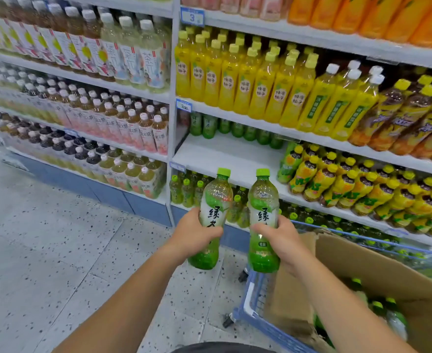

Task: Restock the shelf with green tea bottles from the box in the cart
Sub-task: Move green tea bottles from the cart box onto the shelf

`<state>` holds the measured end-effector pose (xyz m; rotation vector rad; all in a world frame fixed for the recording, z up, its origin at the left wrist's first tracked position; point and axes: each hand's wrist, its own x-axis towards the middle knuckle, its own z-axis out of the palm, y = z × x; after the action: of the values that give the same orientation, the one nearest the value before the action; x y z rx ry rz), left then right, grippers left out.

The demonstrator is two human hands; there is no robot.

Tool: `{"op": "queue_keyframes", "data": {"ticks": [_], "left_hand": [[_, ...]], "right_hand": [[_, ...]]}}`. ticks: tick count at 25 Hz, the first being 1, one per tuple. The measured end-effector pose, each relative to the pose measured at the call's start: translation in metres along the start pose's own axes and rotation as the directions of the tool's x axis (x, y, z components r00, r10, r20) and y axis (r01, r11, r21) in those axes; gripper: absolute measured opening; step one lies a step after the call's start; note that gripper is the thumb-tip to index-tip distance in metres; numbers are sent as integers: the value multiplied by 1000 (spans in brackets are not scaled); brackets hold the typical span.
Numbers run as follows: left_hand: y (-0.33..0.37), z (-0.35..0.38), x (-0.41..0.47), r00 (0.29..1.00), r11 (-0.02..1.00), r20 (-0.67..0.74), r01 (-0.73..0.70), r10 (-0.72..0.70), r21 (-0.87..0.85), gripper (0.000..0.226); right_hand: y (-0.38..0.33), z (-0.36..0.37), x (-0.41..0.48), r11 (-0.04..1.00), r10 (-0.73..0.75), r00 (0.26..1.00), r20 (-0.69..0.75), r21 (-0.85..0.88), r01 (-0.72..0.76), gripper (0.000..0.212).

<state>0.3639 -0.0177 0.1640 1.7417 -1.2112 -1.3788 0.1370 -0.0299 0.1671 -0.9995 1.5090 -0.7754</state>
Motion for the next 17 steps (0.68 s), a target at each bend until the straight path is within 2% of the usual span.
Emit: {"op": "queue_keyframes", "data": {"ticks": [7,12,17], "left_hand": [[10,-78,49,998,999,-56,-40,39,-32,47],[28,-97,113,993,998,-105,-60,61,8,50],[44,-98,184,985,997,-159,-76,72,-19,43]], "right_hand": [[-52,69,51,999,-4,999,33,41,3,33],[-73,93,116,994,-22,999,49,108,17,30],[-95,100,182,986,-109,994,13,125,107,35]]}}
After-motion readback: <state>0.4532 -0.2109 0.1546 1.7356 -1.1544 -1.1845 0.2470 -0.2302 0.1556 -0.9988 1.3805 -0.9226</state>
